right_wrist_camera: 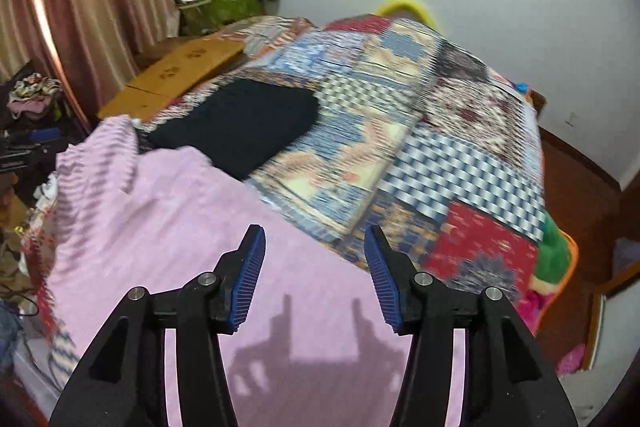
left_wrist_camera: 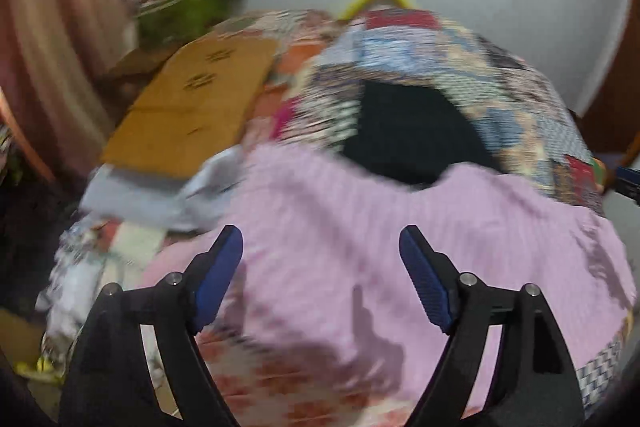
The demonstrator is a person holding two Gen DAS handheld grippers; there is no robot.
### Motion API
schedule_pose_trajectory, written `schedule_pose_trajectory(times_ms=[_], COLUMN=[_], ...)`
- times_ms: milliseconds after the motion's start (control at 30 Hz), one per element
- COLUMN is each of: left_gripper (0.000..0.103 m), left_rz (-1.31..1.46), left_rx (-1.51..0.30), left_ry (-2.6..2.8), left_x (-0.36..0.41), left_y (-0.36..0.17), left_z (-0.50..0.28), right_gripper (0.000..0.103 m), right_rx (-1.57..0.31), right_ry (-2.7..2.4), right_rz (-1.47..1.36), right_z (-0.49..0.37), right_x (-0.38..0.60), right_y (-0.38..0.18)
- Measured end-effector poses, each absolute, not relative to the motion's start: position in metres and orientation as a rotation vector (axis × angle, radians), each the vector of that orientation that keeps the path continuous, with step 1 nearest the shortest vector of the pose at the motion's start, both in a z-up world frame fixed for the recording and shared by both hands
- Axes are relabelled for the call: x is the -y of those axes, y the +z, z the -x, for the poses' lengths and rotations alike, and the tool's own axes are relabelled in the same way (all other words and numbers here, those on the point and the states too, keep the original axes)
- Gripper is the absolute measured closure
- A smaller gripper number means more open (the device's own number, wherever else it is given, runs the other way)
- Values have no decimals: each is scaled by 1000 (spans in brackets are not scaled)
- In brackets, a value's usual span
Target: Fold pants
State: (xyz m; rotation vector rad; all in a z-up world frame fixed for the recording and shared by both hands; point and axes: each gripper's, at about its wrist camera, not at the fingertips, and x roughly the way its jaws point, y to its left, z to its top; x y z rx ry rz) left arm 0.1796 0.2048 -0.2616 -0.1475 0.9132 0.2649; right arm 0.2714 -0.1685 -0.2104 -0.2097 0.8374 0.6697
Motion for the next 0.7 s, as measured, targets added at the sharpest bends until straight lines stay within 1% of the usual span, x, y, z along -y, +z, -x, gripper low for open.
schedule_pose_trajectory(times_ms=[133, 200, 400, 500, 533, 567, 600, 667, 700], left_gripper=[19, 17, 15, 16, 20, 29, 34, 51, 56], left_rz=[226, 251, 351, 378, 380, 382, 388, 392, 385], left_rx=[-970, -1004, -1053, -1037, -1026, -1017, -1010, -990, -977], left_ry=[311, 310, 209, 177, 168, 158, 140, 124, 123], left_x=[-258, -271, -282, -286, -287, -288, -288, -288, -288], left_y=[-296, -317, -364, -366, -365, -364, -363, -359, -356], left_z=[-156, -155, -177, -186, -189, -191, -192, -192, -190], right_gripper=[55, 55, 55, 55, 55, 55, 55, 55, 55], right_rx=[-855, -866, -893, -917, -926, -938, -947, -966, -971], right_ry=[707, 727, 756, 755, 753, 752, 753, 756, 754], right_rz=[193, 187, 231, 257, 258, 257, 253, 242, 241], right_z=[-261, -255, -244, -242, -241, -240, -238, -236, -235], right_x=[130, 110, 73, 64, 62, 61, 60, 59, 58], right_y=[-216, -220, -234, -244, -246, -250, -251, -256, -257])
